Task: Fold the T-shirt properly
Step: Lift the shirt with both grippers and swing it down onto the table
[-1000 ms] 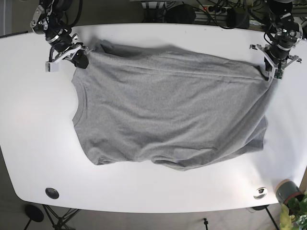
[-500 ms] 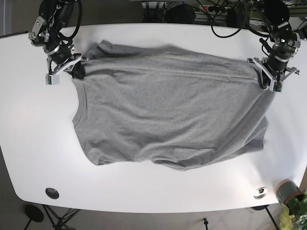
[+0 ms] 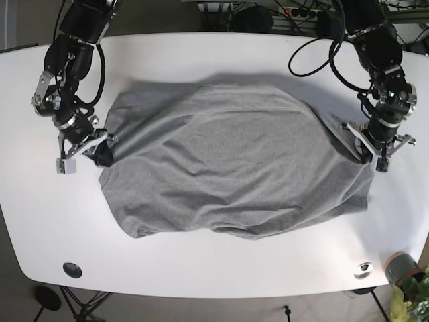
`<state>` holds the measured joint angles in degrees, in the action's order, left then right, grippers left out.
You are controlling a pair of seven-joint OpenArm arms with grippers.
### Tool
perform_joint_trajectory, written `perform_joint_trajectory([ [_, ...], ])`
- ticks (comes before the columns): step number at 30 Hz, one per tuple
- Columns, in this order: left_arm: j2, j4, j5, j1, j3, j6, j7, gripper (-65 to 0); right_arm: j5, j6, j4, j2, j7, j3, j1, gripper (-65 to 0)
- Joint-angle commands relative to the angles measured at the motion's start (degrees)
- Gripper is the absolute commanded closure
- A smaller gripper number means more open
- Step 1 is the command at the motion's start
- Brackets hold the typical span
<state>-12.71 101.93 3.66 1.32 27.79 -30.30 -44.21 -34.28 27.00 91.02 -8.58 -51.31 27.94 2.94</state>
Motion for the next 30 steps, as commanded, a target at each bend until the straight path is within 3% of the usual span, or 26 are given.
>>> perform_joint_trajectory([
  [1,-0.78,1.15,1.22,-2.86,-0.05,0.37,0.73,0.0,-1.19,0.2,-0.87,-2.45,1.42,0.14,3.26,-2.1],
  [8,-0.96,0.8,1.13,-10.51,-3.84,0.63,0.47,0.0,-1.19,0.12,-8.08,-4.92,1.42,-0.3,13.72,-2.1],
  [14,-0.96,-0.26,1.04,-17.1,-5.15,3.18,-2.61,0.0,-1.19,0.03,-13.62,-7.82,1.51,-5.22,22.16,-2.1],
  [20,-1.14,-5.97,1.04,-26.42,-7.0,4.85,-3.22,0.0,-1.19,-3.66,-17.75,-9.75,1.68,-9.88,31.57,-2.1],
  [24,-1.14,-7.64,0.43,-31.87,-7.26,4.94,-3.22,0.0,-1.19,-3.84,-19.95,-11.07,1.68,-11.37,37.46,-2.1],
  [30,-0.96,-12.83,-4.32,-42.33,-10.16,4.94,-3.22,0.0,-1.19,-3.84,-24.08,-13.44,1.68,-16.56,48.88,-2.1],
])
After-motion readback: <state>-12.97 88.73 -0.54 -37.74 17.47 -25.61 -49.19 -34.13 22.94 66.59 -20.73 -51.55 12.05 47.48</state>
